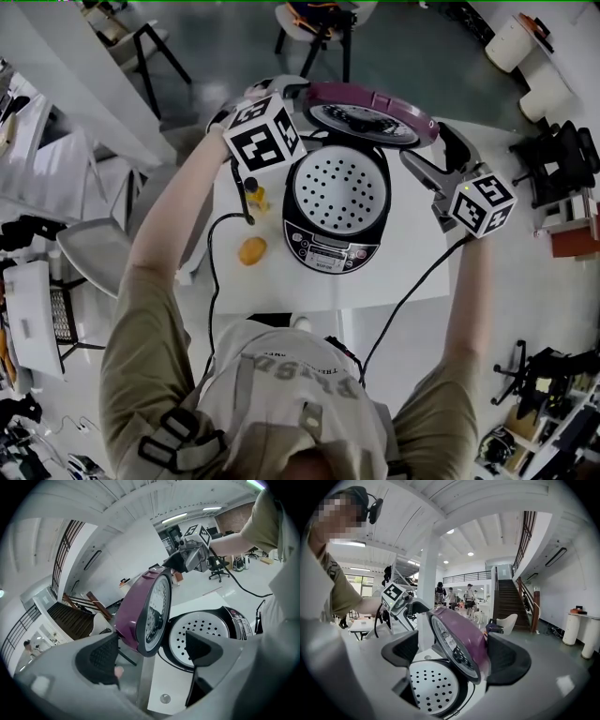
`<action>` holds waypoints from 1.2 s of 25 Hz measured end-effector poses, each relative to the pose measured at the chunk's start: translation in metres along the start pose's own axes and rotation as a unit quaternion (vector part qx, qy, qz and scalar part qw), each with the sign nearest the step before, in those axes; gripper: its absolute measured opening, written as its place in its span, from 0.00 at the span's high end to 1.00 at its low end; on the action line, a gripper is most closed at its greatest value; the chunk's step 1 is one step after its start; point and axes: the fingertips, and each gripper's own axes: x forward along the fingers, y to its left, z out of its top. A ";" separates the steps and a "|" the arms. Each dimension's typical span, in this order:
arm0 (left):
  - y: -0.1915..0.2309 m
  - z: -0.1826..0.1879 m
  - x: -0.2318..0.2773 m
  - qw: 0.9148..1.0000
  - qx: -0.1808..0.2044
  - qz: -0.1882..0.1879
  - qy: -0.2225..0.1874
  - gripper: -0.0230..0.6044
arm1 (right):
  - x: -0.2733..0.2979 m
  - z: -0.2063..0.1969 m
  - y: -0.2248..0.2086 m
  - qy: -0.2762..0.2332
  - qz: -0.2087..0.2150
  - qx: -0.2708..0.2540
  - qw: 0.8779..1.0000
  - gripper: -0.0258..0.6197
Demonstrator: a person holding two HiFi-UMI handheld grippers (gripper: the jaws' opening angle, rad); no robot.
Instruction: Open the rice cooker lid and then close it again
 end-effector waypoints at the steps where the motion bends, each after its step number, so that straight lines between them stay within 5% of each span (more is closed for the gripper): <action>1: -0.004 -0.001 -0.002 1.000 0.000 0.000 0.001 0.23 | -0.002 -0.001 0.004 0.001 0.002 -0.001 1.000 0.28; 30: -0.117 -0.035 -0.033 0.998 -0.023 -0.032 0.039 0.22 | -0.044 -0.070 0.086 0.046 0.034 0.005 0.998 0.28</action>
